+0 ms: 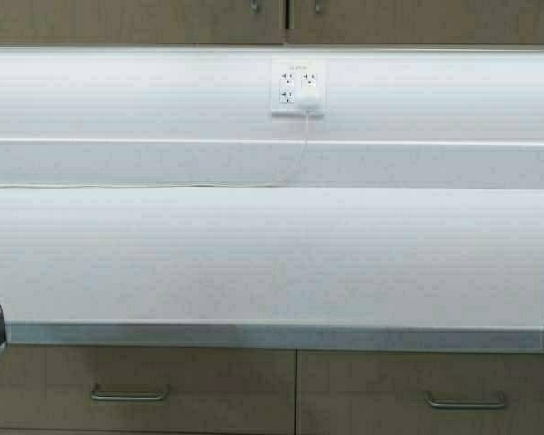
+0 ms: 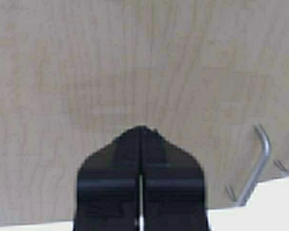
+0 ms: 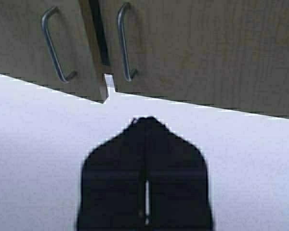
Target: Open the cabinet, put the pot inside, then close it
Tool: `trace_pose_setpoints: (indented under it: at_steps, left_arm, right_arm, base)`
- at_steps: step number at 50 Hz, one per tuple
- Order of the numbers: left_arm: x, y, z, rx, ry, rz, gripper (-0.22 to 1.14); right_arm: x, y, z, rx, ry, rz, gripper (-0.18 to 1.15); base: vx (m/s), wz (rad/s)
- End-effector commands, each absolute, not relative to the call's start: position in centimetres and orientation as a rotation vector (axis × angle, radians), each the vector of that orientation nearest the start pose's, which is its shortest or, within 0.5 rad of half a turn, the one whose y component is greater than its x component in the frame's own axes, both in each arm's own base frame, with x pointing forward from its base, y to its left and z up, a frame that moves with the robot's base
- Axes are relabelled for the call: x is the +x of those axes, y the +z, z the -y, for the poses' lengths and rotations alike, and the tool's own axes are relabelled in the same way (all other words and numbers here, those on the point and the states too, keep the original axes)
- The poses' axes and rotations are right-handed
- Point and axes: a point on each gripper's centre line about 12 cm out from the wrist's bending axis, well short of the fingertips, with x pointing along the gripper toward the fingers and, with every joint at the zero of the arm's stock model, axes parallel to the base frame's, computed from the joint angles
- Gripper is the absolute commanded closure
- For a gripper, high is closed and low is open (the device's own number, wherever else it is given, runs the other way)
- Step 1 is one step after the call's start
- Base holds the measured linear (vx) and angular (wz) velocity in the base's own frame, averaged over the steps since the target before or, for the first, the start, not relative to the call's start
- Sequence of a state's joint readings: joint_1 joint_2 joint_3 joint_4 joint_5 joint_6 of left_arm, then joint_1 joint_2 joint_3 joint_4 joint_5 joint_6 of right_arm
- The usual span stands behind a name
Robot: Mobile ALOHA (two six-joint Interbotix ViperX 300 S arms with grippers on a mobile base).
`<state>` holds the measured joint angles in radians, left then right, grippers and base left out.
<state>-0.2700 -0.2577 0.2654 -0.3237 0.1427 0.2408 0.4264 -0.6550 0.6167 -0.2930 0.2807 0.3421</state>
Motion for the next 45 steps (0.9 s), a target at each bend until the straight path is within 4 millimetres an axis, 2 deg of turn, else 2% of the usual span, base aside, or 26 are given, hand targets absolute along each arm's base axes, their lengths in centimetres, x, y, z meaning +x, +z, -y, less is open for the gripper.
trace_pose_setpoints:
  at_steps: [1,6,13,18,30,45]
  left_arm:
    - [34.9,42.1,10.2,-0.064,-0.308,-0.119,0.87]
    - [33.4,41.5,9.8,-0.065,-0.304,-0.116,0.87]
    - [32.7,40.9,9.6,-0.064,-0.303,-0.125,0.87]
    - [32.6,40.5,9.5,-0.063,-0.303,-0.133,0.87]
    - [32.8,40.3,9.6,-0.053,-0.302,-0.138,0.87]
    - [32.9,39.9,9.6,-0.050,-0.302,-0.147,0.87]
  right_arm:
    - [25.8,39.2,-10.7,0.005,0.340,-0.217,0.91]
    - [26.3,39.6,-11.0,0.002,0.342,-0.211,0.91]
    - [27.6,40.6,-11.6,-0.007,0.343,-0.201,0.91]
    - [28.6,41.2,-12.0,-0.013,0.342,-0.198,0.91]
    - [30.2,41.2,-12.7,-0.032,0.341,-0.211,0.91]
    - [30.4,40.6,-12.8,-0.036,0.340,-0.226,0.91]
  base:
    - [0.04,0.00]
    - [0.04,0.00]
    - [0.02,0.00]
    - [0.00,0.00]
    - [-0.01,0.00]
    - [-0.01,-0.01]
